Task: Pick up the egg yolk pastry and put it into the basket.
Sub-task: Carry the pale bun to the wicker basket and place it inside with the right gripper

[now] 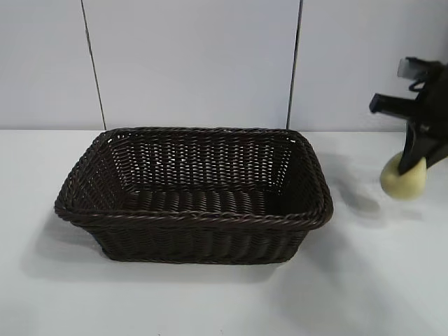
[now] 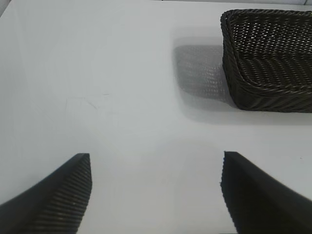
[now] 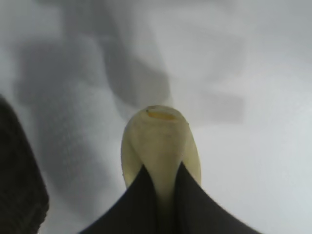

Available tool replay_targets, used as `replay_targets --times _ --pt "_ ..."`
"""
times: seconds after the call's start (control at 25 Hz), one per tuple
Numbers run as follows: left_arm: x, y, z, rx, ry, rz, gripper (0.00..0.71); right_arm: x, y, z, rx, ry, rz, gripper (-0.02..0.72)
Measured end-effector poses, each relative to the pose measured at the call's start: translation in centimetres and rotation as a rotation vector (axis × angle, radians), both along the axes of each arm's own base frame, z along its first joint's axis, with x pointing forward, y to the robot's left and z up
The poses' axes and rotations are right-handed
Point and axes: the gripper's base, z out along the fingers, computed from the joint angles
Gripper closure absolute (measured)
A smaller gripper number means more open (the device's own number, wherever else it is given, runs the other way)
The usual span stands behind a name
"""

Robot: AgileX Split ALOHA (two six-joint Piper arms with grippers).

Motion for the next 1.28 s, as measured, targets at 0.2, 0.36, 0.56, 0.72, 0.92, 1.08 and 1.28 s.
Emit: replay_targets --times 0.2,0.36,0.56,0.72,0.92,1.08,1.28 --pt "0.0 0.0 0.0 0.0 0.0 0.0 0.17 0.0 1.6 5.5 0.002 -0.093 0.061 0.672" --pt "0.0 0.0 0.0 0.0 0.0 0.0 0.17 -0.4 4.7 6.8 0.008 -0.107 0.148 0.672" --pt "0.0 0.0 0.0 0.0 0.0 0.0 0.17 -1.4 10.3 6.8 0.026 -0.109 0.271 0.673" --pt "0.0 0.0 0.0 0.0 0.0 0.0 0.17 -2.7 15.0 6.9 0.043 -0.14 0.37 0.673" --pt "0.0 0.0 0.0 0.0 0.0 0.0 0.17 -4.3 20.0 7.0 0.08 -0.202 0.457 0.673" --pt "0.0 0.0 0.0 0.0 0.0 0.0 0.17 -4.9 22.5 6.7 0.106 -0.255 0.496 0.673" --pt "0.0 0.0 0.0 0.0 0.0 0.0 0.17 -3.8 23.7 4.0 0.102 -0.241 0.483 0.673"
